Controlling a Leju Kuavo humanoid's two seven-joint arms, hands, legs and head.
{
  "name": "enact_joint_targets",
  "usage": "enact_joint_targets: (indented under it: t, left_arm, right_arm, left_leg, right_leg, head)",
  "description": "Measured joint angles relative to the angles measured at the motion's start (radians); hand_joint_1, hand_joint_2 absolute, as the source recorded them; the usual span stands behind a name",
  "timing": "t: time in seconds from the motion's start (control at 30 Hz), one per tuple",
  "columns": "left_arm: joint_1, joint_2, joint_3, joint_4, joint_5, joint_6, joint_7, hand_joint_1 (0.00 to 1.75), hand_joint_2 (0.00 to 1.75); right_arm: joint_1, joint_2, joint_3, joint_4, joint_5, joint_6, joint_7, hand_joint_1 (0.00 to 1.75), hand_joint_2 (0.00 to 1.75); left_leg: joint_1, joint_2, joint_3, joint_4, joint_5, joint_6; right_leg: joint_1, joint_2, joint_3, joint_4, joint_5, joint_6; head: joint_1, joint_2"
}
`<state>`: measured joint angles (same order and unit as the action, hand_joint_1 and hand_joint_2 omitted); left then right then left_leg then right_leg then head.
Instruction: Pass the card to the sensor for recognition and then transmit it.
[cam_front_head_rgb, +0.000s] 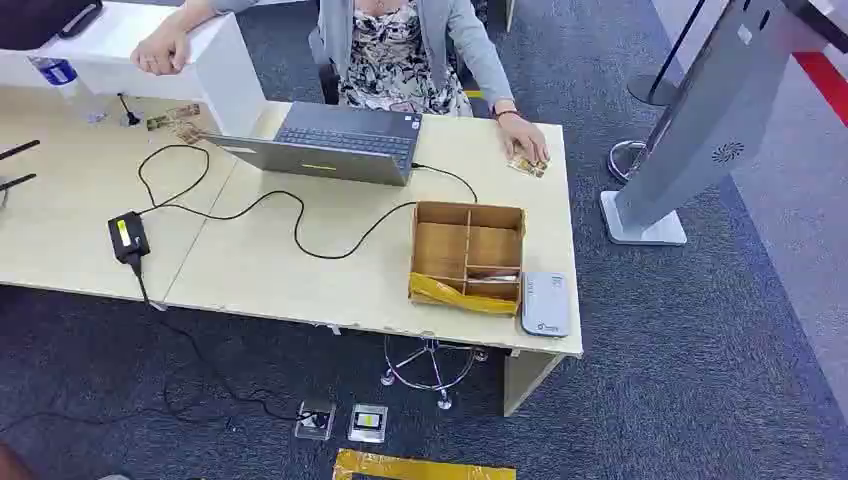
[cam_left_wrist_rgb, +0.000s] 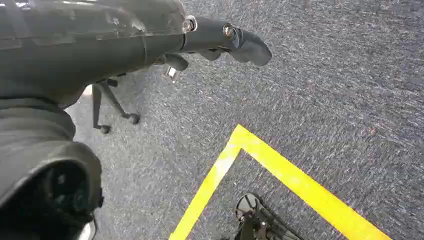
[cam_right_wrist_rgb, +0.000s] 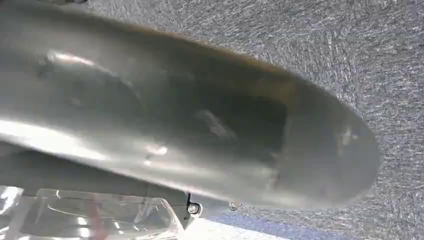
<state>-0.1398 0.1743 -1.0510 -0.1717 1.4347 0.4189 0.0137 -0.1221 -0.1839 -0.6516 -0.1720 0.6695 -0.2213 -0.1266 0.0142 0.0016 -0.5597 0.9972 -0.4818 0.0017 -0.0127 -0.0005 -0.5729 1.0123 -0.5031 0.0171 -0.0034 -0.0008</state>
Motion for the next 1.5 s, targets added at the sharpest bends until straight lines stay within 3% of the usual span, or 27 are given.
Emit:
enact_joint_targets:
  t: [0.8, 1.13, 1.37, 1.4, 1.5]
  left_arm:
    - [0.0, 0.002, 0.0, 0.0, -0.029, -0.005, -0.006, 0.0, 0.0]
    - [0.0, 0.011, 0.0, 0.0, -0.047, -0.059, -0.026, 0.0, 0.0]
    - [0.001, 0.024, -0.002, 0.0, -0.072, -0.134, -0.035, 0.0, 0.0]
    - [0.001, 0.026, -0.002, 0.0, -0.073, -0.139, -0.035, 0.0, 0.0]
    - [0.001, 0.034, -0.003, 0.0, -0.082, -0.154, -0.035, 0.0, 0.0]
  right_arm:
    - [-0.008, 0.0, 0.0, 0.0, 0.01, -0.009, 0.018, 0.0, 0.0]
    - [-0.007, -0.003, -0.007, 0.0, -0.032, -0.015, 0.035, 0.0, 0.0]
    - [-0.007, -0.021, -0.026, 0.001, -0.075, -0.003, 0.077, 0.0, 0.0]
    - [-0.007, -0.027, -0.03, 0.001, -0.077, 0.005, 0.072, 0.0, 1.75]
    - [-0.007, -0.057, -0.047, 0.001, -0.089, 0.034, 0.038, 0.0, 1.75]
  left_leg:
    - [0.0, 0.0, 0.0, 0.0, 0.0, 0.0]
    - [0.0, 0.0, 0.0, 0.0, 0.0, 0.0]
    - [0.0, 0.0, 0.0, 0.0, 0.0, 0.0]
    - [0.0, 0.0, 0.0, 0.0, 0.0, 0.0]
    - [0.0, 0.0, 0.0, 0.0, 0.0, 0.0]
  right_leg:
    - [0.0, 0.0, 0.0, 0.0, 0.0, 0.0]
    - [0.0, 0.0, 0.0, 0.0, 0.0, 0.0]
    - [0.0, 0.0, 0.0, 0.0, 0.0, 0.0]
    - [0.0, 0.0, 0.0, 0.0, 0.0, 0.0]
    - [-0.001, 0.0, 0.0, 0.0, 0.0, 0.0]
  head:
    - [0.0, 0.0]
    - [-0.001, 0.0]
    - [0.0, 0.0]
    - [0.0, 0.0]
    - [0.0, 0.0]
